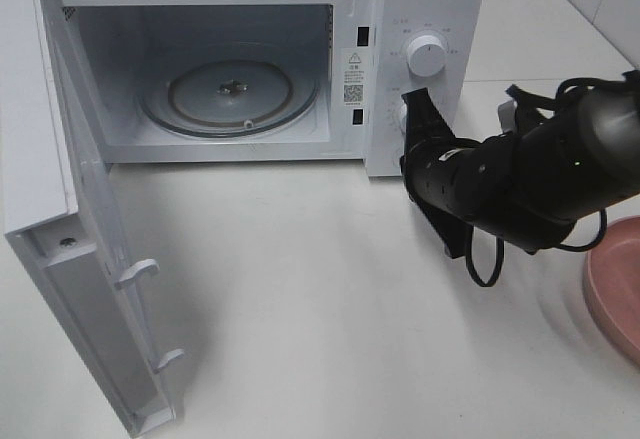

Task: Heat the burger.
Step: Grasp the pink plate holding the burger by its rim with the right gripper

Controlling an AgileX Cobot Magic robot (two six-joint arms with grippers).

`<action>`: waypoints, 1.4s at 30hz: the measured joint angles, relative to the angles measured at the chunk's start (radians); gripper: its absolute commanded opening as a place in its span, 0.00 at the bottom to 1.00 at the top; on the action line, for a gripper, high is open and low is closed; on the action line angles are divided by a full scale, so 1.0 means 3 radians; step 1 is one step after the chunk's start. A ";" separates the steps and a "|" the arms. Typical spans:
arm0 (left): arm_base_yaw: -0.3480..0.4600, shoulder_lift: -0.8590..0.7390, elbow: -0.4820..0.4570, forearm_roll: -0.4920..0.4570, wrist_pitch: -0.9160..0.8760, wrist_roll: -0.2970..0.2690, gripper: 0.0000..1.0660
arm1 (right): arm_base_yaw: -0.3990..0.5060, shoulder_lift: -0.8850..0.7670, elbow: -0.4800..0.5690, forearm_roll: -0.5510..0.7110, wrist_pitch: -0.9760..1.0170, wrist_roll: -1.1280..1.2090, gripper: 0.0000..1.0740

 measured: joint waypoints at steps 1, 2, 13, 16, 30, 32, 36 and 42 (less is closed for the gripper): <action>0.0000 0.0000 0.0000 0.0000 0.0000 0.0000 0.94 | 0.0000 -0.0110 0.0063 0.0000 0.0117 -0.0180 0.00; 0.0000 0.0000 0.0000 0.0000 0.0000 0.0000 0.94 | 0.0000 -0.0110 0.0063 0.0000 0.0117 -0.0180 0.00; 0.0000 0.0000 0.0000 0.0000 0.0000 0.0000 0.94 | -0.0243 -0.0620 0.0167 -0.0017 0.1260 -0.1940 0.00; 0.0000 0.0000 0.0000 0.0000 0.0000 0.0000 0.94 | -0.0393 -0.0713 0.0167 -0.0020 0.1650 -0.2397 0.00; 0.0000 0.0000 0.0000 0.0000 0.0000 0.0000 0.94 | -0.1060 -0.1063 0.0170 -0.0683 0.3233 -0.3380 0.01; 0.0000 0.0000 0.0000 0.0000 0.0000 0.0000 0.94 | -0.1163 -0.1187 0.0170 -0.0977 0.3427 -0.3380 0.02; 0.0000 0.0000 0.0000 0.0000 0.0000 0.0000 0.94 | -0.1237 -0.1333 0.0170 -0.1260 0.3620 -0.3377 0.03; 0.0000 0.0000 0.0000 0.0000 0.0000 0.0000 0.94 | -0.1273 -0.1593 0.0170 -0.1813 0.4070 -0.3340 0.10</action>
